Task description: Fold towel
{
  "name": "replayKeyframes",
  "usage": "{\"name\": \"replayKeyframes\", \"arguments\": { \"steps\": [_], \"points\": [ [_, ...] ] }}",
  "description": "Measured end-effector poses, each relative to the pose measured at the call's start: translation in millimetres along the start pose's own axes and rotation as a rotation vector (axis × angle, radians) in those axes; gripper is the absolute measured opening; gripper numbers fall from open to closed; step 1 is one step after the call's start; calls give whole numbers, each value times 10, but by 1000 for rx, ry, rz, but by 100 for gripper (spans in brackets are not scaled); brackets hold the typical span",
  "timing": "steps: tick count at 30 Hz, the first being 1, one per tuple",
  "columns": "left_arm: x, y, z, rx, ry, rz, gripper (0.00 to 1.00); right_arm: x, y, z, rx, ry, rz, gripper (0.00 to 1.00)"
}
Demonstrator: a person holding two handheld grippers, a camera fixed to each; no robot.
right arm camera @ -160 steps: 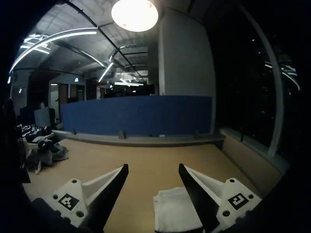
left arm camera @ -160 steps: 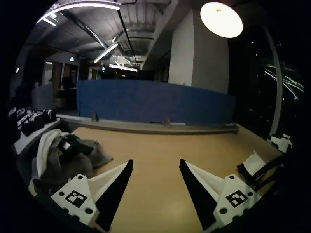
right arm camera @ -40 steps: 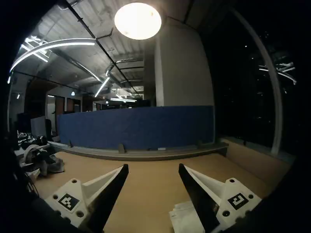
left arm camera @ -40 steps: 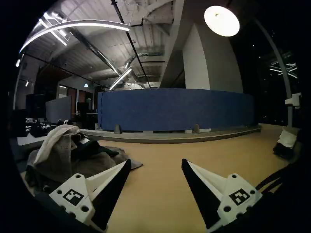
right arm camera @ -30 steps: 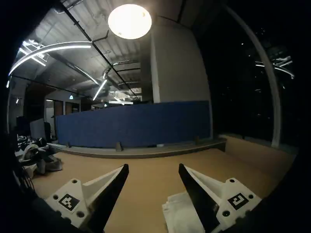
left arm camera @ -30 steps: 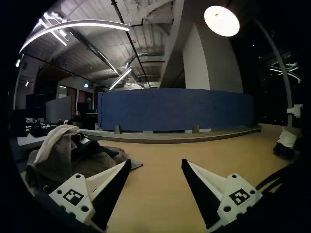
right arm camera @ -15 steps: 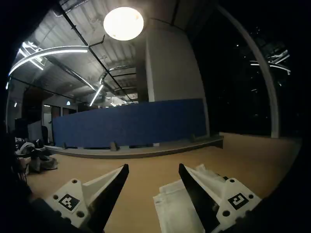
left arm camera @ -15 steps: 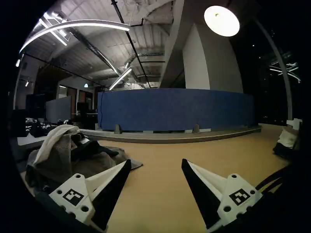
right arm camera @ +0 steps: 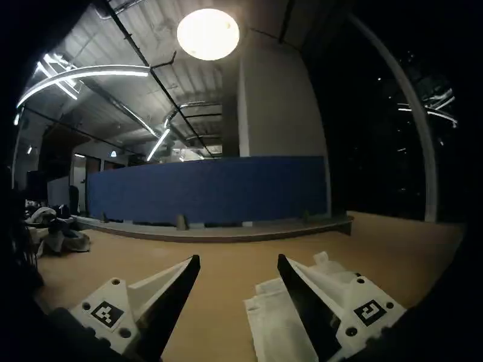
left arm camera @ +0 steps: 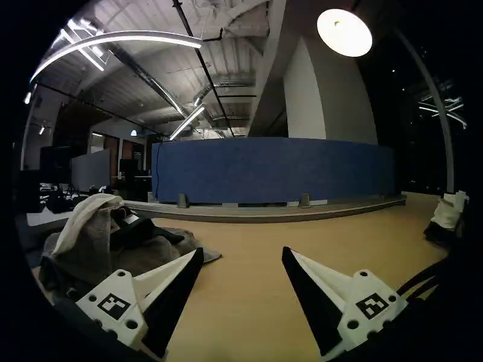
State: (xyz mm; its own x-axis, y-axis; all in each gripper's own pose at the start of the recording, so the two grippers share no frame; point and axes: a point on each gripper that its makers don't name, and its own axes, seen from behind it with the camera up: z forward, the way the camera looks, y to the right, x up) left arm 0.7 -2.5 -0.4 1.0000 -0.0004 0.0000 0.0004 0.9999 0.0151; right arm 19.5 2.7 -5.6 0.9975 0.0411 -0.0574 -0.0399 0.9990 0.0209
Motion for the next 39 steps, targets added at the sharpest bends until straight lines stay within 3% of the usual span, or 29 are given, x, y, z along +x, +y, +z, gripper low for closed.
{"name": "replayKeyframes", "arguments": {
  "steps": [9,15,39],
  "points": [
    [-3,-1,3,0,0,0,96,-75,-76,0,-4,-16,-50,100],
    [0,-2,4,0,0,0,97,-179,-27,18,-17,-52,-43,100],
    [-1,-2,6,0,0,0,97,-199,-19,11,-15,-58,-41,100]
  ]
}}
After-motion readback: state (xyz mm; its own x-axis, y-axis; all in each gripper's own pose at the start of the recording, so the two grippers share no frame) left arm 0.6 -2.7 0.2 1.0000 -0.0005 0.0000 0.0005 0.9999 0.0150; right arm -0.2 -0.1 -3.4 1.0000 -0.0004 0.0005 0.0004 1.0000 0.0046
